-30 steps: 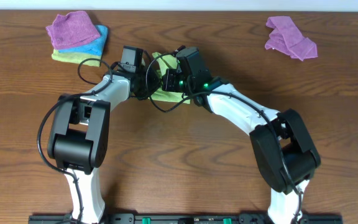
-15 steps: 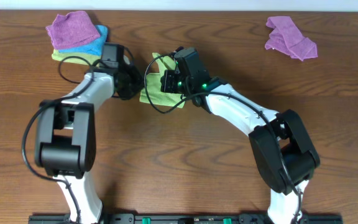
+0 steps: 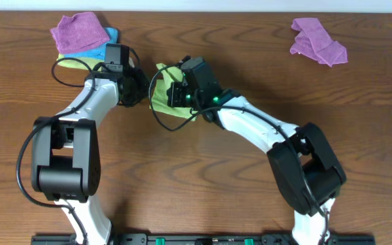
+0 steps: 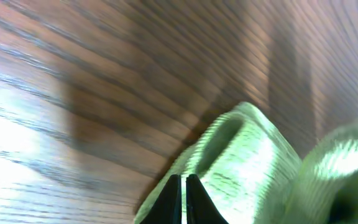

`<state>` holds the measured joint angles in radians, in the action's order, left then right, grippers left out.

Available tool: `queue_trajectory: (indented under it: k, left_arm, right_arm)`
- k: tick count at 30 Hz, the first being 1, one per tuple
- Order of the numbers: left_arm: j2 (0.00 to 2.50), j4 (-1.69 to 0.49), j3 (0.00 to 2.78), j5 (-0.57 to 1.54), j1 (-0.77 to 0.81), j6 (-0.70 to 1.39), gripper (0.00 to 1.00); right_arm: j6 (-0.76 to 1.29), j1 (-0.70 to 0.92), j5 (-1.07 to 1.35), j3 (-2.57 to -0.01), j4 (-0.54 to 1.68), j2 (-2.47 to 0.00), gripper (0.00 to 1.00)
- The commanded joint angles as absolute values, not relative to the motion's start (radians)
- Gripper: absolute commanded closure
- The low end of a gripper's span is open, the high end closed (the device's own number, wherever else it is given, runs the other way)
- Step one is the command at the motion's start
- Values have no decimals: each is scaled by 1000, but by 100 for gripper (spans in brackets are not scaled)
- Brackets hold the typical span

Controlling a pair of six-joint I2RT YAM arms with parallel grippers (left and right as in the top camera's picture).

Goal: Fold the cloth

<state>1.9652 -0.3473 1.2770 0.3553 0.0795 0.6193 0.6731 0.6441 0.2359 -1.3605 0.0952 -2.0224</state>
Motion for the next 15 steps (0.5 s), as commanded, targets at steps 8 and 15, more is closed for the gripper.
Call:
queue_trajectory:
  k: [8, 15]
  left_arm:
    - [1941, -367, 1287, 318, 28, 585, 94]
    - [1941, -369, 1287, 331, 27, 583, 94]
  right_arm:
    - [687, 662, 230, -1388, 84, -2048, 99]
    - [687, 662, 203, -1388, 61, -2049, 99]
